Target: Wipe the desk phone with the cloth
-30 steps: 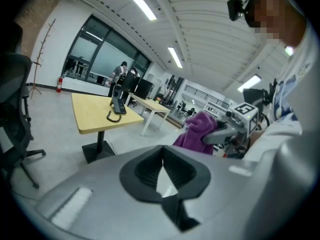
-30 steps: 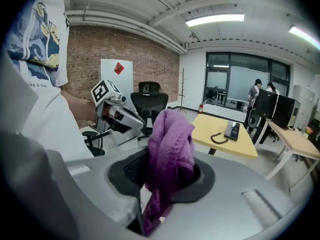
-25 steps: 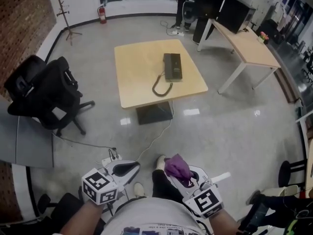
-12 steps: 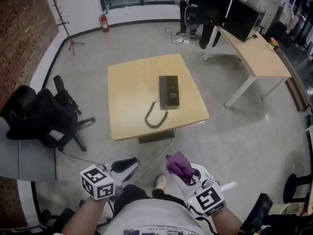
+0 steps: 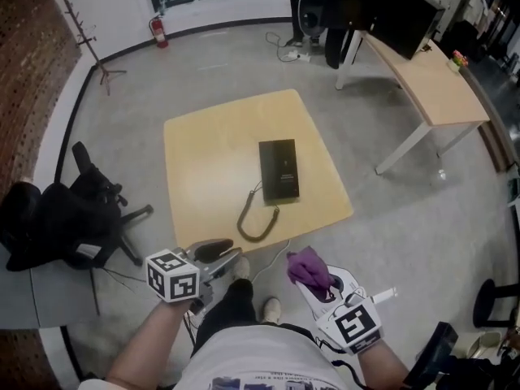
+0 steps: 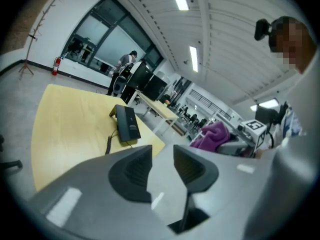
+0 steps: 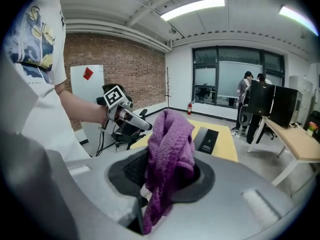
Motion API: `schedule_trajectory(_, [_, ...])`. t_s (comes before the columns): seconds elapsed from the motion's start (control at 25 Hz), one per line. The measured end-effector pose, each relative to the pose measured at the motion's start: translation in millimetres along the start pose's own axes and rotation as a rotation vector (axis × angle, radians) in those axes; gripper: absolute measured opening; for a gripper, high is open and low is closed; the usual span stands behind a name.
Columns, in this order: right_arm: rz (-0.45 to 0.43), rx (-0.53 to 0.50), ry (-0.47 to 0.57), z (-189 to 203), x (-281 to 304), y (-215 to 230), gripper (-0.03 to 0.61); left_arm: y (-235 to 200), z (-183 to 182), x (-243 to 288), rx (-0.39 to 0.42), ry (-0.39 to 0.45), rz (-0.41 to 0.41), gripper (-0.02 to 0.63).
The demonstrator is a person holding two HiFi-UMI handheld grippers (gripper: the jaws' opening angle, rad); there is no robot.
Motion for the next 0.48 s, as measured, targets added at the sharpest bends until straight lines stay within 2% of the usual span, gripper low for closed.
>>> schedule_trajectory(0.12, [0.061,0.047,-0.016,-5.0,14.8,16.5,0.106,-41.4,-11.5,28.0,-0.025,-0.019,0.022,0.159])
schedule_trajectory(0.28, [0.141,0.042,-0.044,-22.0,32.2,37.4,0.106,-89.0,-24.2,77.7,-0.068,-0.068,0.088,0.208])
schedule_trajectory(0.48, [0.22,0.057,-0.069,-34.4,45.8,47.3,0.106,-140.0,-27.6,140.4,-0.18,-0.141,0.149,0.235])
Point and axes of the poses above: the fingertips, and each gripper's own axes: x forward along the fingers, y to its right, z out of its underside, the point moved 9 cm from there along -x, backward along the fingers, and after that the axes turned 12 degrees about y, right-handed, at the moved point
